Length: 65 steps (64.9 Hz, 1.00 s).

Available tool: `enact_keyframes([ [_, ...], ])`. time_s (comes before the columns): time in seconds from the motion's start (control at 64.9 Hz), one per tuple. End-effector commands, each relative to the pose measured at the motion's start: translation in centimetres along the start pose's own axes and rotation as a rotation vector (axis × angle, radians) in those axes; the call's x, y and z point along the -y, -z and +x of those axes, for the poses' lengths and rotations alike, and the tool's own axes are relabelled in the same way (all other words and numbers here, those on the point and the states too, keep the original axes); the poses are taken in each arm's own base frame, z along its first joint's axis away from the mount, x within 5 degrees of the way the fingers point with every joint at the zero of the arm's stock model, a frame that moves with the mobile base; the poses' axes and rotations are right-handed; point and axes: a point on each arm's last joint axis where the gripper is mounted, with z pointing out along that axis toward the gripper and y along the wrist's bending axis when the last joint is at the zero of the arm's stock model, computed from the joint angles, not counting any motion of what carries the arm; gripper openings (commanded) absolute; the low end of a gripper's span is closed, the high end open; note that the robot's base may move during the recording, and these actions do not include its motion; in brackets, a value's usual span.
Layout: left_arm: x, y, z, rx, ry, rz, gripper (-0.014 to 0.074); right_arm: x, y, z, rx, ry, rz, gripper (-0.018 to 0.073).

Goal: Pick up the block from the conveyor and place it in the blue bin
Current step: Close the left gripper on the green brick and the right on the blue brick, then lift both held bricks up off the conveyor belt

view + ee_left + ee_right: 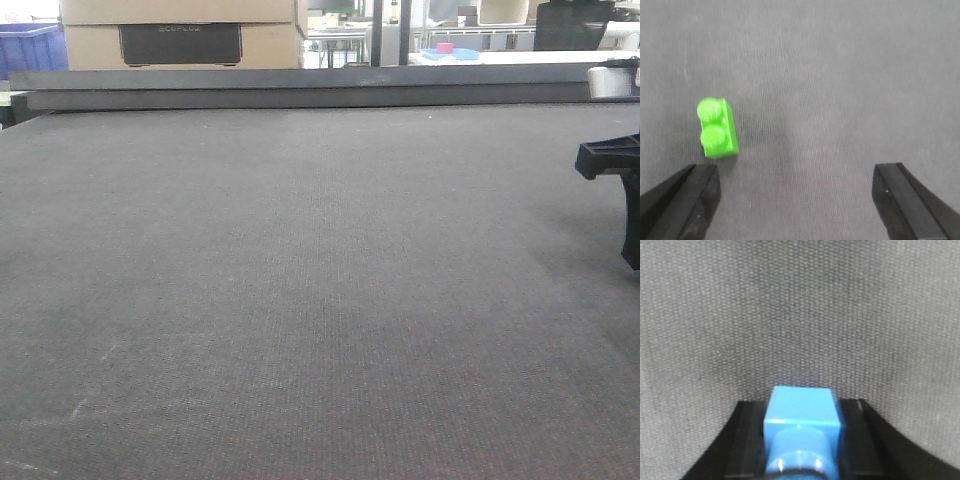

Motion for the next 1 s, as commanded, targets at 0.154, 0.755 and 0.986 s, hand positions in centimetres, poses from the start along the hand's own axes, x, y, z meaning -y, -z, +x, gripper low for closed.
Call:
enact_keyframes([
  [0.154, -0.5, -0.1, -1.1, -0.082, 0.021, -0.026, 0.0519, 0.2, 1.8, 0.3, 0.053, 0.005, 0.001, -0.0153],
  [0.755, -6.5, -10.6, -3.2, -0.306, 0.004, -0.092, 0.0519, -4.6, 9.4, 3.2, 0.333, 0.207, -0.086, -0.0153],
  [0.986, -7.2, -15.1, -3.0, -0.386, 0.006, -0.081, 0.0519, -5.1, 9.5, 3.2, 0.352, 0.207, -0.115, -0.0153],
])
